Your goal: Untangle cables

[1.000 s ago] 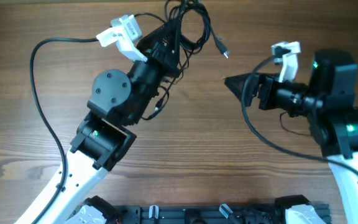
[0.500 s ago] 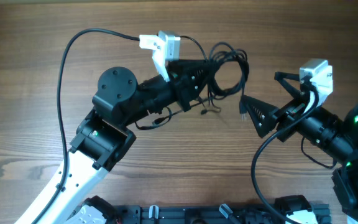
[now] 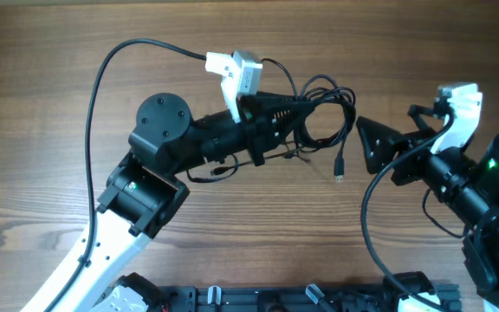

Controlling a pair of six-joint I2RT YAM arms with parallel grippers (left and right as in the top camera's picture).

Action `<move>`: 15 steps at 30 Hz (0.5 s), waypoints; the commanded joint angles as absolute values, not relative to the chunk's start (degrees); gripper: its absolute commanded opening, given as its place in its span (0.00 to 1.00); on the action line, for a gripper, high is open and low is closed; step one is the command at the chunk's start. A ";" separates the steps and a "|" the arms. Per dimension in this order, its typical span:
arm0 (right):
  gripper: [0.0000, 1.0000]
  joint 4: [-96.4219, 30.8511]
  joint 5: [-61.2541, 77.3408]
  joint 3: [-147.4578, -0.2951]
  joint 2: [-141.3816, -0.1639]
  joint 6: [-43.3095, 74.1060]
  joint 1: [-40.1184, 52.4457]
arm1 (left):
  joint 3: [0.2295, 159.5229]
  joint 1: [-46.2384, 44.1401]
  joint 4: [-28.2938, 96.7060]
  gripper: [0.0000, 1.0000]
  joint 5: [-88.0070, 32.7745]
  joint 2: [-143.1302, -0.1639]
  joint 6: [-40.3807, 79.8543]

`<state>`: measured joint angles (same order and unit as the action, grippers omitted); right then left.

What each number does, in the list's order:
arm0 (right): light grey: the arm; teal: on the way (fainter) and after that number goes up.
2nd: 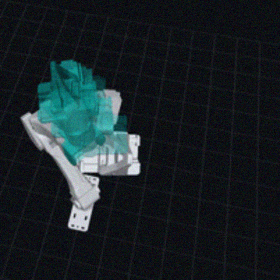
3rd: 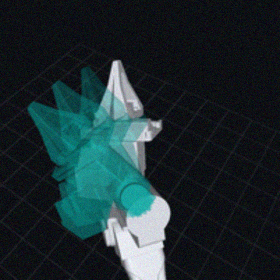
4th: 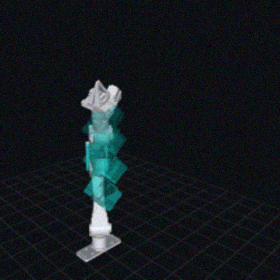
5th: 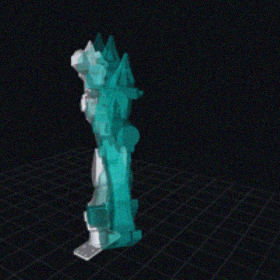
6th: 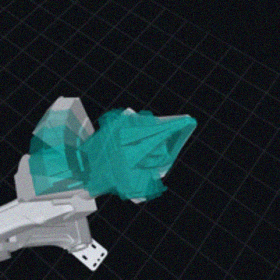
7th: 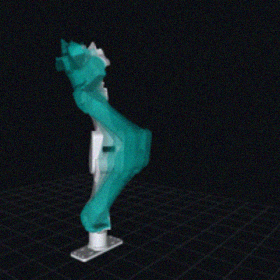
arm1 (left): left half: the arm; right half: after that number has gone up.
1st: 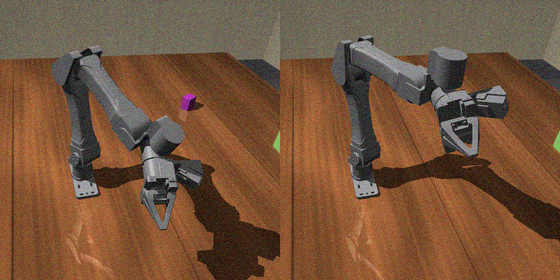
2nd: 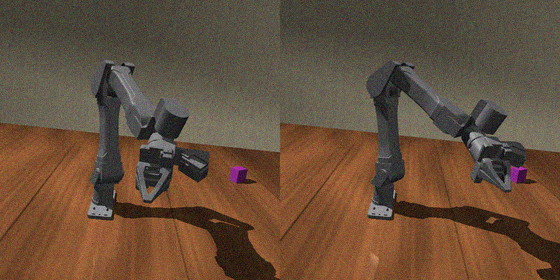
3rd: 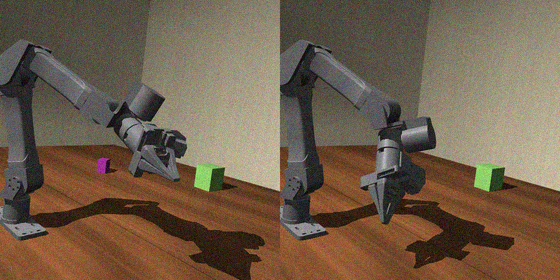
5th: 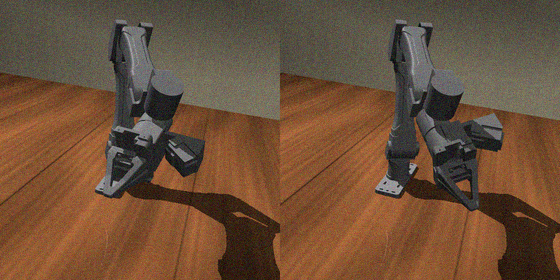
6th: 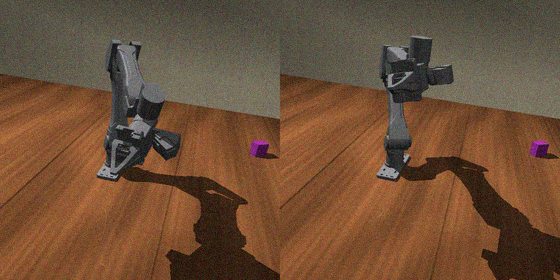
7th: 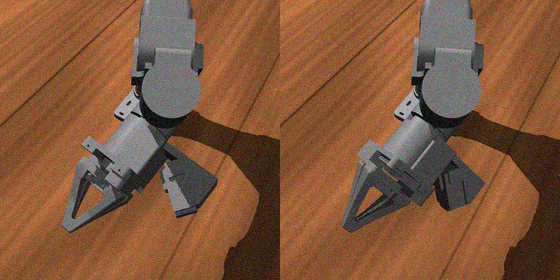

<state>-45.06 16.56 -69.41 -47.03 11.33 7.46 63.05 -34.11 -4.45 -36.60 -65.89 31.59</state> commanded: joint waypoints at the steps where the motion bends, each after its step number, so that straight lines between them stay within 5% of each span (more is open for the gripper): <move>1: 1.00 -45.04 14.61 -69.65 -47.03 11.60 7.66 | 63.61 -33.89 -4.84 0.04 -38.83 -64.66 27.53; 6: 1.00 -44.95 32.16 -69.65 -47.03 -1.74 7.66 | 63.61 -33.89 -4.82 0.04 -38.81 -64.66 27.16; 12: 0.99 -44.40 37.87 -69.65 -47.03 -6.02 7.66 | 63.61 -33.91 -4.91 0.04 -41.69 -64.66 27.18; 15: 0.87 -43.59 38.76 -69.65 -47.03 -6.02 7.66 | 63.61 -33.91 -4.91 0.04 -45.41 -64.66 27.16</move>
